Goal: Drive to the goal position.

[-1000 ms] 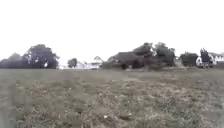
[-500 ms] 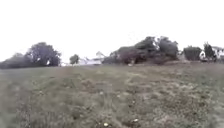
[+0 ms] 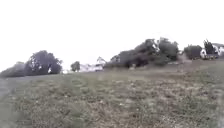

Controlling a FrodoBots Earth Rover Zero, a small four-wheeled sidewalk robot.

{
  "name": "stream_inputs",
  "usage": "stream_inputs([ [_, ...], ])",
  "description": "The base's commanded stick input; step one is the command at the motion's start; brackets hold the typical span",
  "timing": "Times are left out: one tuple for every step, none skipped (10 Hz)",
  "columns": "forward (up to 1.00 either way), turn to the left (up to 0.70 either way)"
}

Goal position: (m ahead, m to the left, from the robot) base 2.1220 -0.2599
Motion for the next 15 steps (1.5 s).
stream_inputs([
  [0.5,0.0],
  [0.5,0.0],
  [0.5,0.0],
  [0.5,0.0],
  [0.5,0.0],
  [0.5,0.0],
  [0.5,0.0],
  [0.5,0.0],
  [0.5,-0.02],
  [0.5,-0.03],
  [0.5,-0.03],
  [0.5,-0.03],
  [0.5,-0.03],
  [0.5,-0.03],
  [0.5,-0.03],
])
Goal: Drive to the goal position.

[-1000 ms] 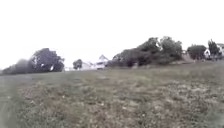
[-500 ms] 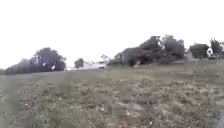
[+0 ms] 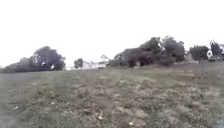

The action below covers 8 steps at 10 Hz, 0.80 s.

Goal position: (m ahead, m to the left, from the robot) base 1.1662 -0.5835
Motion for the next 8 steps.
stream_inputs([
  [0.5,-0.04],
  [0.5,-0.04],
  [0.5,-0.05],
  [0.5,-0.06],
  [0.5,-0.18],
  [0.5,-0.18],
  [0.5,-0.1],
  [0.5,-0.07],
])
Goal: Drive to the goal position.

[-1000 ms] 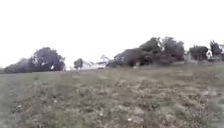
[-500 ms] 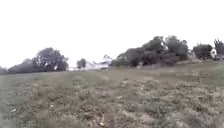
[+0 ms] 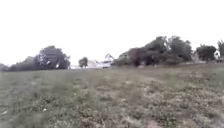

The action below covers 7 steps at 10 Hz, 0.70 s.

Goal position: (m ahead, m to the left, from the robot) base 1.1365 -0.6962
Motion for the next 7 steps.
stream_inputs([
  [0.5,-0.04],
  [0.5,-0.03],
  [0.5,-0.03],
  [0.5,-0.04],
  [0.5,-0.04],
  [0.5,-0.03],
  [0.5,-0.03],
])
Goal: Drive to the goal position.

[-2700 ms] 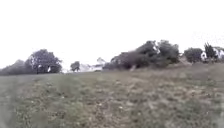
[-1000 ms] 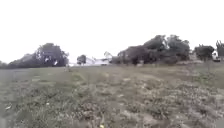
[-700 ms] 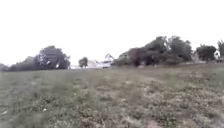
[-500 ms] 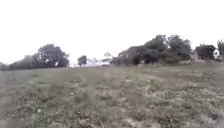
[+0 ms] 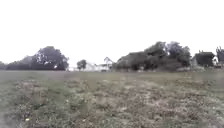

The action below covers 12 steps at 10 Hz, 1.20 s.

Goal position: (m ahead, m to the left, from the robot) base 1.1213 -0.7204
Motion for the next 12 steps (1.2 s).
stream_inputs([
  [0.5,-0.03],
  [0.5,-0.03],
  [0.5,-0.03],
  [0.5,-0.03],
  [0.5,-0.03],
  [0.5,-0.03],
  [0.5,-0.03],
  [0.5,-0.03],
  [0.5,-0.03],
  [0.5,-0.03],
  [0.5,-0.03],
  [0.5,-0.03],
])
